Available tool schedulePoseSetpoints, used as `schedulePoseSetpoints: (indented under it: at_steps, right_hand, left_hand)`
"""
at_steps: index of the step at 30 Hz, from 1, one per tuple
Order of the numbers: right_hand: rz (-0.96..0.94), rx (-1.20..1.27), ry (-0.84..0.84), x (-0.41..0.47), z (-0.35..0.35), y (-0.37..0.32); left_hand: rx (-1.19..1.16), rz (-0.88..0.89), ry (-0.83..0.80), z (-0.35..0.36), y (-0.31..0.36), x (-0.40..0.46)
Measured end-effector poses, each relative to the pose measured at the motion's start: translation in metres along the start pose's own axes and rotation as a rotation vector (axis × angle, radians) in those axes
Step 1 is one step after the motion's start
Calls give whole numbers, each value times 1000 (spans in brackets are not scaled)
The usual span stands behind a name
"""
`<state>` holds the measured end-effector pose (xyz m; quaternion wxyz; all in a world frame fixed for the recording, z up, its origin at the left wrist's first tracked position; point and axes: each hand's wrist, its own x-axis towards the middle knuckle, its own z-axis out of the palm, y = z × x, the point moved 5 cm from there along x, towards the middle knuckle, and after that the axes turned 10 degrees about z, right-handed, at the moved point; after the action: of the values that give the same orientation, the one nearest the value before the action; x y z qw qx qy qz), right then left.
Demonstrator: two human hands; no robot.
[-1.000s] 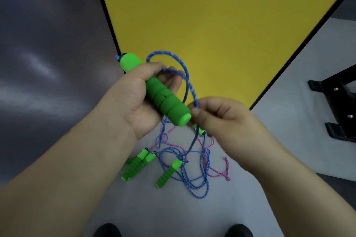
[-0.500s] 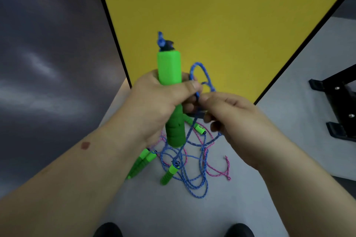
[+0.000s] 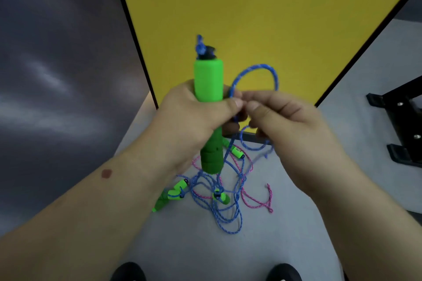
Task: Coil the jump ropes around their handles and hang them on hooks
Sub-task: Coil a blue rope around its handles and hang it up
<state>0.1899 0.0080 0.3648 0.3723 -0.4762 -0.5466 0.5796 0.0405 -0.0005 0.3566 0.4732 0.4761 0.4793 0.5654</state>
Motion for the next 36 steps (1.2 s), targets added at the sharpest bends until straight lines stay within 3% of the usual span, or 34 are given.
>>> schedulePoseSetpoints:
  at_steps: [4,7,9,13,15,18,21,23,26,30,33,36]
  right_hand:
    - [84,-270,-98,2,5,19]
    - [56,-308,-97,3,5,19]
    - [-20,-178,-7,3,-1,9]
    - [-134,17,103,1,-8,-6]
    - [-146,29,115,2,-9,-5]
    - [-31,40,36,1,-2,2]
    - [82,-241,-114,2,10,19]
    - [64,-333,-77,3,10,23]
    - [-51,-111,53,2,2,8]
    - [-104,164,55,1,-6,-9]
    - [-59,107,84,3,-10,-4]
    - [85,-92,13,3,-5,9]
  left_hand:
    - [-321,-28,67,-7,12,5]
    - [-415,-2,89,-13,16,8]
    - [-351,-11,61,-14,10,9]
    - [179,-39,-192,-5,-8,2]
    - [303,-41,-176,-1,-9,-1]
    - [27,-18,-29,-3,2,1]
    - [-324,-44,39,-7,16,7]
    - [-413,-31,65,-12,20,9]
    - [-271,-38,23,-15,11,9]
    - [213,-70,-256,0,-9,-1]
    - [201,-57,-147,2,-11,-1]
    - [-73,-84,1,-2,-1,3]
